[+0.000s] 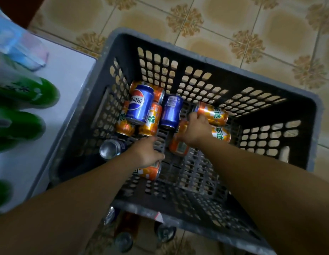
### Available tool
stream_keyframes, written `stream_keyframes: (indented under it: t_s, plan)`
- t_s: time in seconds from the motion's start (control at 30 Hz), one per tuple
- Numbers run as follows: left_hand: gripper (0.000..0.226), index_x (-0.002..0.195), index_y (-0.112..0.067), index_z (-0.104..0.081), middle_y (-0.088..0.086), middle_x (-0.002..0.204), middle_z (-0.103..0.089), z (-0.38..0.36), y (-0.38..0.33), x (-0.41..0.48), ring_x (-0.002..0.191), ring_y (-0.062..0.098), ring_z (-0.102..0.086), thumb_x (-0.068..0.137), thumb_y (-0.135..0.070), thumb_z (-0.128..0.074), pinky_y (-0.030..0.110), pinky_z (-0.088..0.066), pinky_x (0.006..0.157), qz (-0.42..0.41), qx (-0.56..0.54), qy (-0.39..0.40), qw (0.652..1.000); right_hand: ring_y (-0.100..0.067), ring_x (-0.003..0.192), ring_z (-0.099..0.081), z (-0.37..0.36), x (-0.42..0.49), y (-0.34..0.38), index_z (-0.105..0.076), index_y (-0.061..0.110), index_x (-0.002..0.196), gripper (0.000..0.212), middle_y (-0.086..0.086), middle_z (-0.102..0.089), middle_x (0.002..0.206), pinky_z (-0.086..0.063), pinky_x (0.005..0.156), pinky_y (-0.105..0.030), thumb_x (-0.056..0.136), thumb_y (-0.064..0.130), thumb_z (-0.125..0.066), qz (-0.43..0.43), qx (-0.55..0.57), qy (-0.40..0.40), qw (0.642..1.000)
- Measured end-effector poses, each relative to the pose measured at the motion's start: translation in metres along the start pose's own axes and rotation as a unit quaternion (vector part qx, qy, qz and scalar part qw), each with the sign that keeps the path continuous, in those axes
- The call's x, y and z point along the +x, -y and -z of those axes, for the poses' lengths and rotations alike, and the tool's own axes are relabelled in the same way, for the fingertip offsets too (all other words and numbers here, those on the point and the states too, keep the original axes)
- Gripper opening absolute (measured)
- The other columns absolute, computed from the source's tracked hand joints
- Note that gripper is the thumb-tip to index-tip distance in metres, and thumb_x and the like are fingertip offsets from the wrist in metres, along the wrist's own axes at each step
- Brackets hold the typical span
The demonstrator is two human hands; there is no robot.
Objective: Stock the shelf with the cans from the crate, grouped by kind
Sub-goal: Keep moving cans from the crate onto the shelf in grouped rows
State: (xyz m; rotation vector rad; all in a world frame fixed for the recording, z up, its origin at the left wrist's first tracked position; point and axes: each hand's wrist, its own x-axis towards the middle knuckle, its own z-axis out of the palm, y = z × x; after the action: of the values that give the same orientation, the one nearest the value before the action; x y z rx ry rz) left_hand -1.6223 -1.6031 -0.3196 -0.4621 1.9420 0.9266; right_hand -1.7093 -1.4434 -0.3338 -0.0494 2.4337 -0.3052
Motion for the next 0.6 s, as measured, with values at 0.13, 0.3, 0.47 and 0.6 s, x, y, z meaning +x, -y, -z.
stream_keyframes:
  t_s: [0.13, 0.3, 0.47, 0.6]
  plan:
    - [0.073, 0.139, -0.020, -0.041, 0.000, 0.138, -0.050, -0.003, -0.001, -0.020, 0.120, 0.023, -0.052, 0.076, -0.039, -0.073, 0.040, -0.045, 0.100, -0.013, -0.021, -0.010, 1.000, -0.022, 0.104, -0.050, -0.007, -0.037, -0.002, -0.049, 0.020, 0.108, 0.043, -0.001, -0.045, 0.116, -0.044, 0.087, -0.030, 0.076, 0.021, -0.077, 0.090, 0.103, 0.006, 0.991]
    - [0.077, 0.140, -0.019, -0.037, -0.002, 0.132, -0.053, 0.006, -0.020, -0.076, 0.113, 0.014, -0.052, 0.075, -0.028, -0.078, 0.029, -0.042, 0.097, -0.064, -0.091, -0.031, 0.993, -0.019, 0.095, -0.053, 0.027, -0.095, 0.011, -0.045, 0.032, 0.081, 0.038, 0.005, -0.049, 0.100, -0.051, 0.074, -0.031, 0.070, 0.012, -0.075, 0.075, 0.319, -0.060, 0.943]
    - [0.092, 0.147, -0.025, -0.025, -0.003, 0.125, -0.054, 0.032, -0.050, -0.171, 0.107, 0.010, -0.054, 0.073, -0.020, -0.080, 0.023, -0.041, 0.091, -0.112, -0.200, -0.059, 0.972, -0.010, 0.110, -0.052, 0.111, -0.180, 0.042, -0.048, 0.037, 0.116, 0.063, 0.012, -0.051, 0.118, -0.055, 0.084, -0.034, 0.070, 0.007, -0.079, 0.130, 0.438, -0.061, 0.887]
    - [0.088, 0.144, -0.025, -0.028, -0.004, 0.127, -0.052, 0.063, -0.070, -0.267, 0.112, 0.013, -0.053, 0.073, -0.017, -0.080, 0.029, -0.043, 0.097, -0.176, -0.229, -0.118, 0.950, -0.014, 0.108, -0.057, 0.181, -0.251, 0.083, -0.044, 0.035, 0.127, 0.075, 0.005, -0.053, 0.124, -0.056, 0.082, -0.034, 0.072, -0.006, -0.074, 0.200, 0.512, -0.071, 0.832]
